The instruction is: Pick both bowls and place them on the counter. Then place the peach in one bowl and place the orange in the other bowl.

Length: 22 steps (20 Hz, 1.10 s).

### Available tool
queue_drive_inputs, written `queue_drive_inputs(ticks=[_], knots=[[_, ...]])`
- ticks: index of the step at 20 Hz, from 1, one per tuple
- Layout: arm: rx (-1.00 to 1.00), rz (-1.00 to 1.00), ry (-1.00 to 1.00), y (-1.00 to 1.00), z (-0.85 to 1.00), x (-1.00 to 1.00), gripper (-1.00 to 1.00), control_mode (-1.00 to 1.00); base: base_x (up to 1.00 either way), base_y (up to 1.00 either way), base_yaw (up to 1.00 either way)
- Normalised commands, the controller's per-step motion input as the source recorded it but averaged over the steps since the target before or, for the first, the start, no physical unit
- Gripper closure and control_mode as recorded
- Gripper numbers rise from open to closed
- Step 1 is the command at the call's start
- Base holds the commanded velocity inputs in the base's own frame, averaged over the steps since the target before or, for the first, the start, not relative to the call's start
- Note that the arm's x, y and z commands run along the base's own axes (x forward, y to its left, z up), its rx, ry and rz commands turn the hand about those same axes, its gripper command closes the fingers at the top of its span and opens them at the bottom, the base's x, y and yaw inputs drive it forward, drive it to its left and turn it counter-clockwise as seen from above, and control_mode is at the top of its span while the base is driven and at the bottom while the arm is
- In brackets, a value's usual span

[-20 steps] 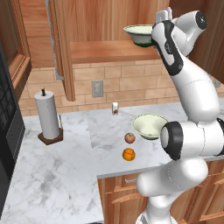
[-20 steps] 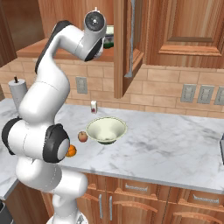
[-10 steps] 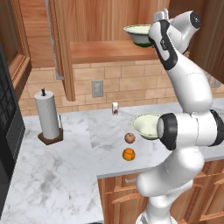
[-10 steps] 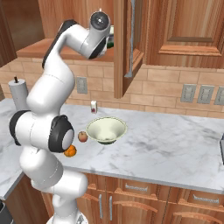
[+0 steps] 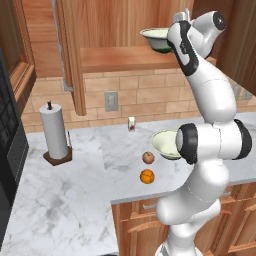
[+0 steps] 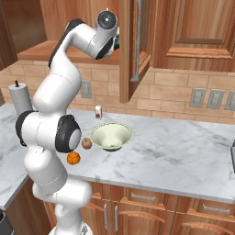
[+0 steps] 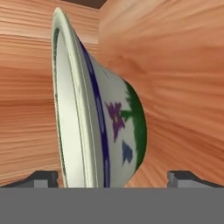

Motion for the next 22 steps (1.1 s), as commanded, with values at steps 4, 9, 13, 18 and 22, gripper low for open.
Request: queue_drive_inputs(ticks=[4, 9, 13, 18, 22], knots=[[0.0, 0.0, 0.0, 0.0, -0.02, 0.16, -1.0, -1.0, 0.0, 0.0, 0.0], [0.0, 0.0, 0.0, 0.0, -0.08, 0.1, -1.0, -1.0, 0.0, 0.0, 0.0], [0.0, 0.0, 0.01, 0.0, -0.13, 0.11, -1.0, -1.0, 0.0, 0.0, 0.0], [0.0, 0.0, 0.02, 0.0, -0.16, 0.2, -1.0, -1.0, 0.0, 0.0, 0.0], [0.0, 0.0, 0.0, 0.0, -0.13, 0.2, -1.0, -1.0, 0.0, 0.0, 0.0]])
